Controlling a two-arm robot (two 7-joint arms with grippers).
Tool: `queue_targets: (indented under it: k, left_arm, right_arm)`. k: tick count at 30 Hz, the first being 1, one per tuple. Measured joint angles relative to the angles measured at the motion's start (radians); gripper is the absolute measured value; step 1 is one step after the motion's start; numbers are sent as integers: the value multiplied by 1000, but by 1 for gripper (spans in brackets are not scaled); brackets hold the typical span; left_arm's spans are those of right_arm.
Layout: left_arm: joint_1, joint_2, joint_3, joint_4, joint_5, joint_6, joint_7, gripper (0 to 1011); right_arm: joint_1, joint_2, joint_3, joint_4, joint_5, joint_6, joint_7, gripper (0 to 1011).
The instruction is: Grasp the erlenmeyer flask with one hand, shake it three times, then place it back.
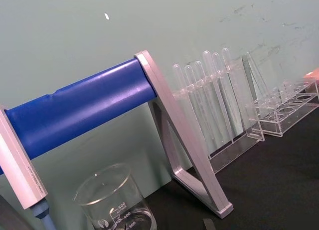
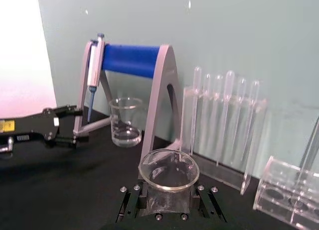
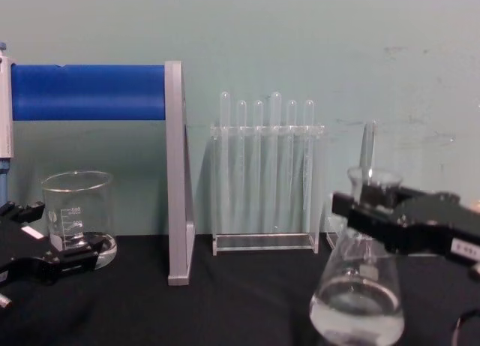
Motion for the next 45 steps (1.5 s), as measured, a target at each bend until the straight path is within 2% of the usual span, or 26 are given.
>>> queue_targets:
  k: [6, 14, 21, 28, 35, 45]
  left_arm:
    - [0, 0, 0, 0, 0, 0, 0, 1001]
    - [0, 0, 0, 0, 0, 0, 0, 1001]
    - [0, 0, 0, 0, 0, 0, 0, 1001]
    - [0, 0, 0, 0, 0, 0, 0, 1001]
    - [0, 0, 0, 0, 0, 0, 0, 1001]
    - [0, 0, 0, 0, 0, 0, 0, 1001]
  right_arm:
    - [-12, 11, 15, -50, 5, 1, -9, 449]
    - [-10, 6, 19, -46, -1, 4, -28, 449]
    - [-12, -8, 12, -48, -31, 12, -57, 449]
    - [-17, -36, -15, -66, -65, 21, -73, 449]
    - [-17, -56, -60, -85, -80, 35, -48, 449]
    - [-12, -66, -115, -100, -85, 41, -10, 449]
